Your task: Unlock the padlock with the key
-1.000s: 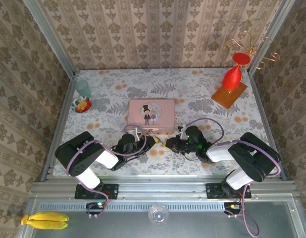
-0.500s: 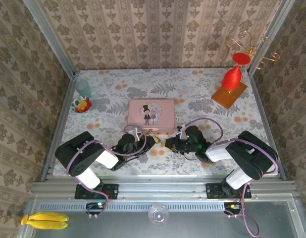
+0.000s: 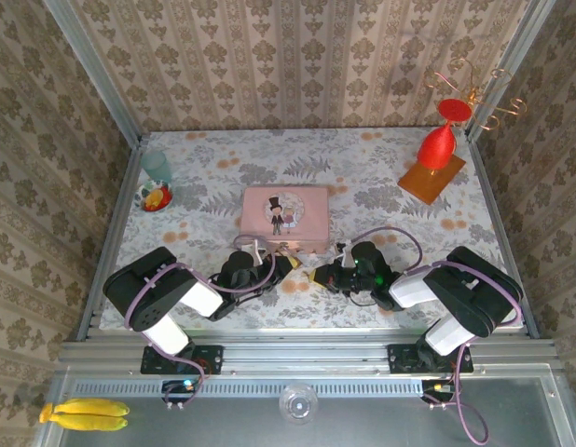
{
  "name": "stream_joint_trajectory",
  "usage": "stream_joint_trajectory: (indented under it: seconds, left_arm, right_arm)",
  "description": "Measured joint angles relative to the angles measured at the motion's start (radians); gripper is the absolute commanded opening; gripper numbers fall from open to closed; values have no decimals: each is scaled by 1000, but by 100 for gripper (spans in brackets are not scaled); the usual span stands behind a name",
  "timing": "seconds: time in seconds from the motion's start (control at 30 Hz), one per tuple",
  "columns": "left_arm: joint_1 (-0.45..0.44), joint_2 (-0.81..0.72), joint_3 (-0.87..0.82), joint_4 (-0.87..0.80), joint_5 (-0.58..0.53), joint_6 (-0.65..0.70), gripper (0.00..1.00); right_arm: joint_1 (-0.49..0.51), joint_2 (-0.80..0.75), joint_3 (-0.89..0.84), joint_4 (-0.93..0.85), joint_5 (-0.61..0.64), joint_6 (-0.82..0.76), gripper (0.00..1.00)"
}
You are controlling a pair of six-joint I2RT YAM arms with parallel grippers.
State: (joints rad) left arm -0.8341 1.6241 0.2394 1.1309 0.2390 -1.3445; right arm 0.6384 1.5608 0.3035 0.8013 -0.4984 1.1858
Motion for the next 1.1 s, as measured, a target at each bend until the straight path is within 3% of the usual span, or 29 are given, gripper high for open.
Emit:
stream_joint_trajectory:
  seconds: [1.1]
  left_arm:
    - [-12, 0, 0, 8, -1, -33, 0]
  right_arm:
    - [0, -23, 25, -19, -7, 8, 0]
